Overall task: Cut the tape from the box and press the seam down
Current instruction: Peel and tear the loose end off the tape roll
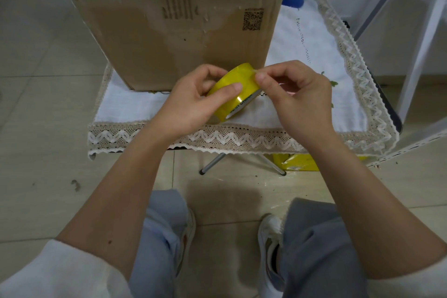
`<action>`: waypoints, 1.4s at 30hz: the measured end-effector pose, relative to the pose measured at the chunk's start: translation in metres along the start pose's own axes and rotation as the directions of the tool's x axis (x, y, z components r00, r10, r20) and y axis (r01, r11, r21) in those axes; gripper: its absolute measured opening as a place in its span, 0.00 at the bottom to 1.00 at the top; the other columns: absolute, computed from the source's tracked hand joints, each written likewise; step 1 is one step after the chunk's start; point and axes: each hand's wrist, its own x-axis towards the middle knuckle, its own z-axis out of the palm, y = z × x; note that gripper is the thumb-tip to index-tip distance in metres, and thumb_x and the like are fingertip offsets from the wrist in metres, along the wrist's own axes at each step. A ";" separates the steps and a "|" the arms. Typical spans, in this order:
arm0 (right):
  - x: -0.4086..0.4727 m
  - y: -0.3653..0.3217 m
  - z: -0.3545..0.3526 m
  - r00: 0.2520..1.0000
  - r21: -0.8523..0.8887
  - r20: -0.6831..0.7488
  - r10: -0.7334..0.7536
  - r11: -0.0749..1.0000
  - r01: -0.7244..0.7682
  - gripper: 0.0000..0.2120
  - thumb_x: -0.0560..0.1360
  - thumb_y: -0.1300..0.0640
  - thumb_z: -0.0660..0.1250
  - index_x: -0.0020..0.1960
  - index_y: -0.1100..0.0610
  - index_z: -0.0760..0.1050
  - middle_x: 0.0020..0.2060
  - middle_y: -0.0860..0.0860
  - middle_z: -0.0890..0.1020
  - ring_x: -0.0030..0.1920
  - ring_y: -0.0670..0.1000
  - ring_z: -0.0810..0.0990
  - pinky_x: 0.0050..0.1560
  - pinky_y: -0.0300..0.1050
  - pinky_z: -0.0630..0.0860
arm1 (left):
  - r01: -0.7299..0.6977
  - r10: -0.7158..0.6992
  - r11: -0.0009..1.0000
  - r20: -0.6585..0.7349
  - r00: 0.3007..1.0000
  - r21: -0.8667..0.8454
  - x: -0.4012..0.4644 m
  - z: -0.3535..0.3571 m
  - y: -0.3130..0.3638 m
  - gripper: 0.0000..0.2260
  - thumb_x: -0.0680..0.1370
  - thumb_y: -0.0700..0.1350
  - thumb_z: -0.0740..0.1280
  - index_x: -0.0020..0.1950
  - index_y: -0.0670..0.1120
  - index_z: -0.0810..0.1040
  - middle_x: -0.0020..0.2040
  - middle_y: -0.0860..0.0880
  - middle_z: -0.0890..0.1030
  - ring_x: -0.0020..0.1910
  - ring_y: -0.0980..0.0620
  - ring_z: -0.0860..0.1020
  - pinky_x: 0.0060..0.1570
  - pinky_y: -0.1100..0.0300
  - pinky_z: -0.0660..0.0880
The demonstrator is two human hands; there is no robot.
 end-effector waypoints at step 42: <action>-0.008 -0.016 0.009 0.997 0.180 0.071 -0.020 0.984 0.007 0.02 0.80 0.61 0.66 0.48 0.57 0.77 0.42 0.60 0.83 0.44 0.57 0.83 0.48 0.50 0.81 | -0.170 0.298 0.911 -0.316 0.901 0.375 -0.009 0.011 0.002 0.17 0.73 0.50 0.74 0.59 0.49 0.78 0.56 0.52 0.77 0.48 0.62 0.78 0.47 0.76 0.70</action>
